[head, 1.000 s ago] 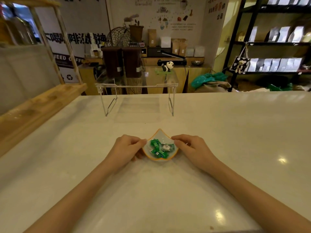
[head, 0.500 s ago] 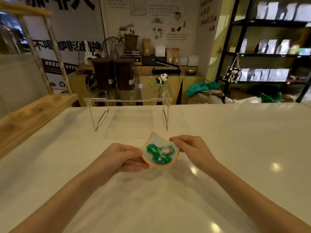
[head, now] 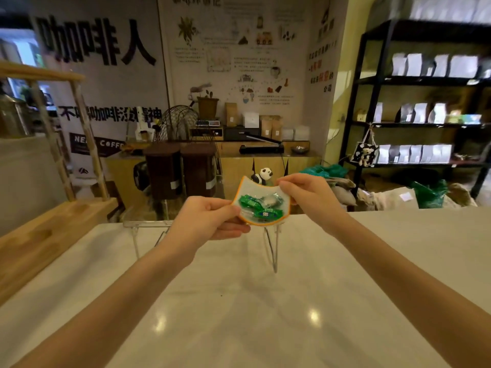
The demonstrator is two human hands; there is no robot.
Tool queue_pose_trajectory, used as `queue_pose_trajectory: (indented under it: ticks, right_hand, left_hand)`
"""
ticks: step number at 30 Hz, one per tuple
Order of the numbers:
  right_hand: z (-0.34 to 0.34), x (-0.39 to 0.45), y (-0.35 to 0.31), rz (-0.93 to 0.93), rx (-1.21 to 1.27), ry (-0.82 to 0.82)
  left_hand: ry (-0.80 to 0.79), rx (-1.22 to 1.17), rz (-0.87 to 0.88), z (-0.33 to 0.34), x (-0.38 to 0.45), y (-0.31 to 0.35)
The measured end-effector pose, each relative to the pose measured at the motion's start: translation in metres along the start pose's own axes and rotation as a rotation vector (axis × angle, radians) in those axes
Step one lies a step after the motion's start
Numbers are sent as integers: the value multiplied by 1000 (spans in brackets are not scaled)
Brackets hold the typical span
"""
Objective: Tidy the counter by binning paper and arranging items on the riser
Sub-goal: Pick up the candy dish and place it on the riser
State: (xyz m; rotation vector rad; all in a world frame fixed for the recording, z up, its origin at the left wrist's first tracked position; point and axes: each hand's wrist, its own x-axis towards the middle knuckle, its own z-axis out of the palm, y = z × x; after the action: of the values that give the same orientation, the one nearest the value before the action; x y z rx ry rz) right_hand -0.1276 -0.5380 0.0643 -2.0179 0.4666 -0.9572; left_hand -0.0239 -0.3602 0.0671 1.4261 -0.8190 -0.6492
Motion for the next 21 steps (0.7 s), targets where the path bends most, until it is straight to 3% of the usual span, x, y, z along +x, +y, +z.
queue_pose_trajectory:
  ticks: [10,21]
  right_hand:
    - [16,77,34,279,-35,59]
    - [24,90,52,230,-152,145]
  left_hand:
    - [81,-29,-78,2,71,-4]
    - [117,36,-152,7,101,-18]
